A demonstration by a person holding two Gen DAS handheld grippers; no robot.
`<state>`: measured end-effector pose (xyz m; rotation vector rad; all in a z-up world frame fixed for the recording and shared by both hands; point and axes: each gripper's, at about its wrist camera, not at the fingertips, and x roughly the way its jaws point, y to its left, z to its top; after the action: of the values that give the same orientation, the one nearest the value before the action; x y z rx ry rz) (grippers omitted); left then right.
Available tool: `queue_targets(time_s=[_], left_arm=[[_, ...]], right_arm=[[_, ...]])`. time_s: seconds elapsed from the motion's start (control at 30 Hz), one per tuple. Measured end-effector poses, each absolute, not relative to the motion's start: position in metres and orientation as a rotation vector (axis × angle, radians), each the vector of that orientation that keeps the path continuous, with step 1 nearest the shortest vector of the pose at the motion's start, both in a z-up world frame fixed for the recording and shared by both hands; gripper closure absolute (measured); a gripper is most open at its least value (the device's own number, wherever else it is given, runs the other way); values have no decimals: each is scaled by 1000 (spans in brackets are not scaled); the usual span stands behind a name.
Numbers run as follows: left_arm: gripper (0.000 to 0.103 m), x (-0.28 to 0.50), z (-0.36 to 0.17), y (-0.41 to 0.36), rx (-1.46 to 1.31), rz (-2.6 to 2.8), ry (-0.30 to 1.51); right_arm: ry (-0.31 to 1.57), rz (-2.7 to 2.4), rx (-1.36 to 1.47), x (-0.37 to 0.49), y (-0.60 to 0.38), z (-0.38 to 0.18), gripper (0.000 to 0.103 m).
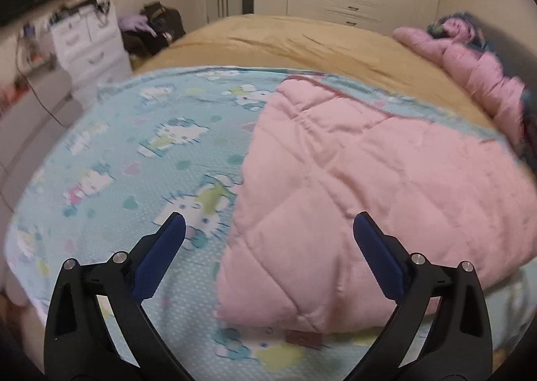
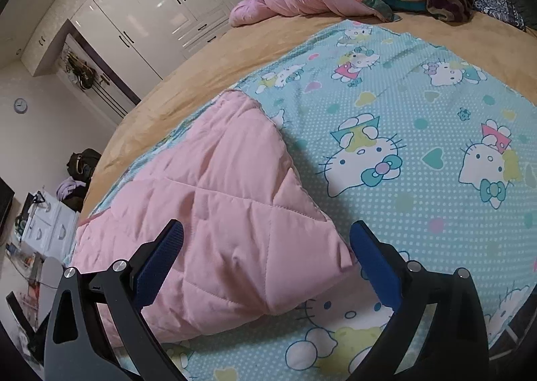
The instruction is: Fold large clothes
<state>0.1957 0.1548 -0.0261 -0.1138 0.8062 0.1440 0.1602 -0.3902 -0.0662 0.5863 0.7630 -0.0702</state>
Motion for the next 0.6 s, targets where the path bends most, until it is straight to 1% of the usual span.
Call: queue_targets(time_s=[0.4, 0.6], left_arm=[[9, 156, 9, 141, -156, 88, 708], [9, 134, 23, 129, -147, 44, 651]], right_arm=[[635, 5, 445, 119, -361, -7, 4], [585, 42, 379, 90, -340, 8, 4]])
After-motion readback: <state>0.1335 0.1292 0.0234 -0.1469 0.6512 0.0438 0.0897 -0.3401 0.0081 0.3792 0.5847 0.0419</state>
